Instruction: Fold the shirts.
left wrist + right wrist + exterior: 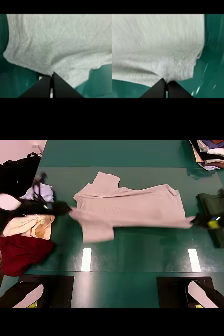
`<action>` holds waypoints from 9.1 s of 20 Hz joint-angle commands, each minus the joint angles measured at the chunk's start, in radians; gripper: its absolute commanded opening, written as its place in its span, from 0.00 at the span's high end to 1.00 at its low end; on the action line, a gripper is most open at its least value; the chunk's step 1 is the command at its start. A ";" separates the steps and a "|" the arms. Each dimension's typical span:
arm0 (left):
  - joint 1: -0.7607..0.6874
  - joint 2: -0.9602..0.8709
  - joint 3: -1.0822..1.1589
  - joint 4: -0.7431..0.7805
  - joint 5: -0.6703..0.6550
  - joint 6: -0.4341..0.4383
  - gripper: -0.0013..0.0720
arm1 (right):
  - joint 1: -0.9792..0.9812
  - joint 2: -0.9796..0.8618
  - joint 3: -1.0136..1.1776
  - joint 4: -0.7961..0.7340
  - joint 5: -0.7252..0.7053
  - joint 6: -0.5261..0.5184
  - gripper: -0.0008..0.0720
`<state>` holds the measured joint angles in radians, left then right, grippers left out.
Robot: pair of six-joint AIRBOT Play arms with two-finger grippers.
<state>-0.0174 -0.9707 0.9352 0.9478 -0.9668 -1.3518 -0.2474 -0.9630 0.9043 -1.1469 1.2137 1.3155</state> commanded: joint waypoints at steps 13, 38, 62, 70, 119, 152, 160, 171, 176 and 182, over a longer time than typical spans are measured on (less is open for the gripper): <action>0.001 0.187 1.178 0.079 -0.151 -0.089 0.95 | 0.013 0.304 0.879 -0.090 0.020 0.031 0.97; 0.004 -0.609 0.598 0.071 0.136 0.047 0.95 | 0.188 -0.813 0.965 -0.114 0.133 0.082 0.97; -0.047 -0.068 -0.163 0.214 -0.268 -0.156 0.33 | 0.086 -0.176 0.095 -0.153 0.060 0.063 0.40; -0.229 -0.006 -0.454 0.023 -0.027 -0.208 0.33 | 0.135 -0.091 0.055 -0.154 0.061 0.063 0.40; -0.231 -0.024 -0.088 0.336 0.083 -0.290 0.95 | 0.201 -0.221 0.166 -0.206 0.127 0.081 0.97; -0.528 -0.588 0.343 0.042 0.145 -0.245 0.95 | 0.054 -0.583 0.388 0.243 0.293 -0.219 0.97; -0.633 -0.838 0.544 0.018 0.121 -0.245 0.95 | 0.242 -0.379 0.587 0.475 0.299 -0.122 0.97; -0.532 -0.794 0.544 0.046 0.087 -0.248 0.95 | 0.597 -0.374 0.723 0.480 0.164 -0.100 0.97; -0.325 -0.553 0.544 0.226 -0.019 -0.245 0.95 | 0.779 -0.375 0.663 0.509 -0.033 -0.101 0.97; -0.066 -0.246 0.544 0.397 -0.051 -0.245 0.95 | 1.101 -0.559 0.657 0.508 -0.261 -0.143 0.96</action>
<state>-0.1890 -1.3418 1.4784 1.2579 -1.0016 -1.5978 0.7136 -1.4307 1.5497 -0.6395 1.0748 1.1927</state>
